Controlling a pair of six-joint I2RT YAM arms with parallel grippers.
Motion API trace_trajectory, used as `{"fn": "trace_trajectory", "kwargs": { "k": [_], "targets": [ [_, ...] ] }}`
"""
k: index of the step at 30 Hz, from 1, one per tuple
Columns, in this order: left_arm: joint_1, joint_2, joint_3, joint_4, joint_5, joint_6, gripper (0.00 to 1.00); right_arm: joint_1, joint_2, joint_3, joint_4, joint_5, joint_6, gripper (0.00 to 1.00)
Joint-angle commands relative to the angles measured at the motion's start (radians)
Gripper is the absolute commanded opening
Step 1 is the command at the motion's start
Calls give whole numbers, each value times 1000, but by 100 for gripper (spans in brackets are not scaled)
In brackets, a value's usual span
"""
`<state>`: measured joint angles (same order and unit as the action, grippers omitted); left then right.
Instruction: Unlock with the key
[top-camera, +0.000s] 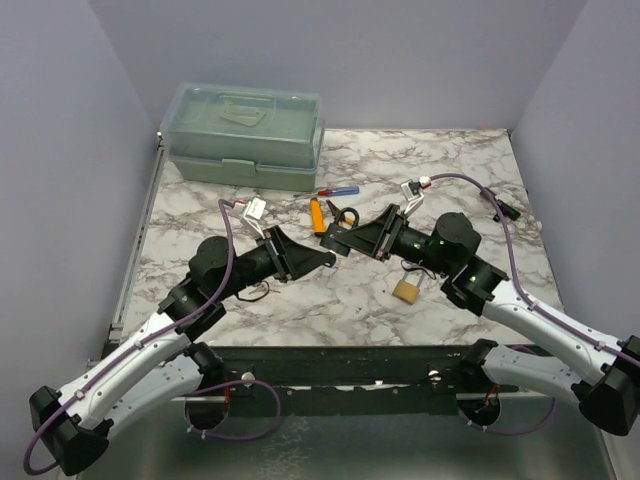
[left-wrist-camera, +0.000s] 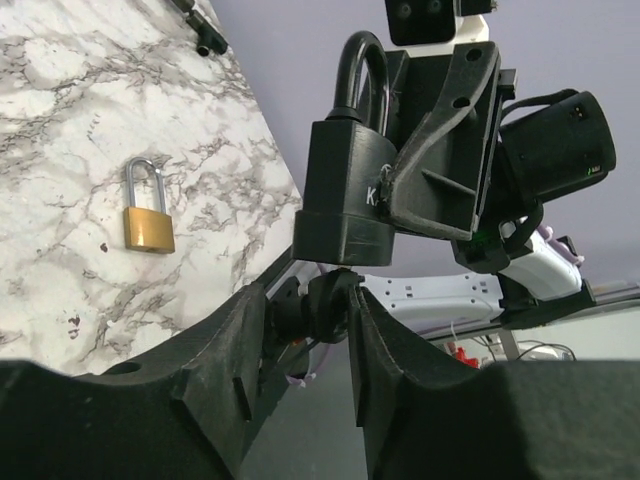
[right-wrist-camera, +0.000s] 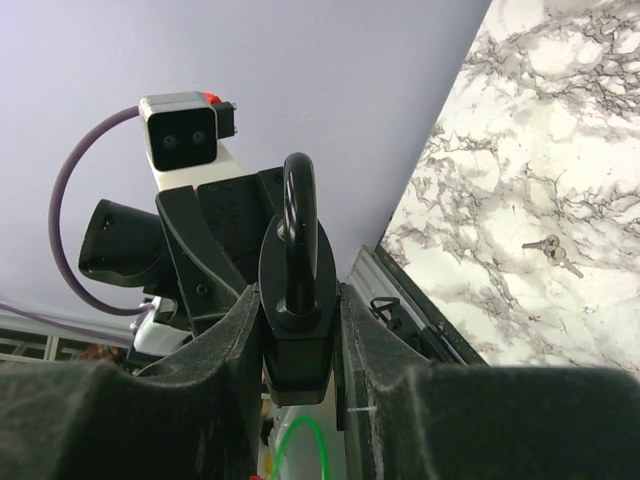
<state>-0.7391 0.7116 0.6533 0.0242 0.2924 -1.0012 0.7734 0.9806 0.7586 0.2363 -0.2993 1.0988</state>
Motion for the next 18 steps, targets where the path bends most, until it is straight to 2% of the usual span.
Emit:
{"fn": "trace_trajectory", "kwargs": {
  "k": [1, 13, 18],
  "targets": [
    [-1, 20, -22, 60, 64, 13, 41, 7, 7, 63, 103, 18, 15, 0],
    [-1, 34, -31, 82, 81, 3, 29, 7, 32, 75, 101, 7, 12, 0],
    [0, 43, -29, 81, 100, -7, 41, 7, 32, 75, 98, 12, 12, 0]
  ]
}}
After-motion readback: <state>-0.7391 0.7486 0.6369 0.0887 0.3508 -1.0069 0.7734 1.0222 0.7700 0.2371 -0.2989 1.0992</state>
